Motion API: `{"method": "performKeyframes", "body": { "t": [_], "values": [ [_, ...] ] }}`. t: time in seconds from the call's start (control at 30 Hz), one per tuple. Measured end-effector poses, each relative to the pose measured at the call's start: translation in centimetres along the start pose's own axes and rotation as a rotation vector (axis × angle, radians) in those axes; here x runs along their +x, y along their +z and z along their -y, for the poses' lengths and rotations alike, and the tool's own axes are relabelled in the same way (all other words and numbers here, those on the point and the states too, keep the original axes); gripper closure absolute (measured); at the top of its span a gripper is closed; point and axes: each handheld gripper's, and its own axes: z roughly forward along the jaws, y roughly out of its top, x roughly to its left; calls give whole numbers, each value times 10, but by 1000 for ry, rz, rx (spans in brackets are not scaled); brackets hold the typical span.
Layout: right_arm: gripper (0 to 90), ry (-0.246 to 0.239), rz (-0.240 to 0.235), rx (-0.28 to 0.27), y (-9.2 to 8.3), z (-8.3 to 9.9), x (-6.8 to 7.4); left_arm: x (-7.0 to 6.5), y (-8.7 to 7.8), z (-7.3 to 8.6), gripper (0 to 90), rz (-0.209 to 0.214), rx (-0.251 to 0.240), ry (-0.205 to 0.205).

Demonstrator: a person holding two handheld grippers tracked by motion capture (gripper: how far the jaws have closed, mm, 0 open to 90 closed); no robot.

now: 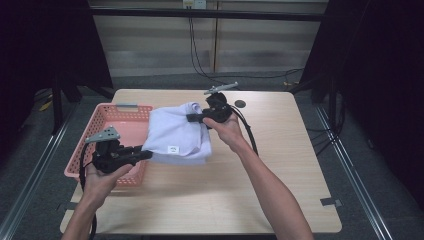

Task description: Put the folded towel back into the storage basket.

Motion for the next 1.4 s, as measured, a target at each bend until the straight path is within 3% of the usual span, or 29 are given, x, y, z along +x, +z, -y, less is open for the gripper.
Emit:
{"method": "performKeyframes", "body": {
  "t": [0.27, 0.6, 0.73, 1.03, 1.27, 1.4],
  "values": [
    [678, -11, -19, 11, 33, -30, 19, 24, -32, 7, 702, -48, -28, -42],
    [680, -16, -40, 20, 85, -64, 53, 59, -83, 16, 705, -136, -68, -97],
    [682, -18, -27, 30, 108, -72, 68, 73, -98, 25, 706, -171, -68, -130],
    [682, 10, -18, 59, 154, -64, 85, 101, -114, 52, 708, -225, -62, -209],
    [680, 18, -7, 96, 186, -42, 85, 117, -108, 72, 708, -280, -18, -249],
    [674, 14, 25, 111, 200, -34, 85, 125, -103, 79, 708, -294, 0, -273]
  ]
}}
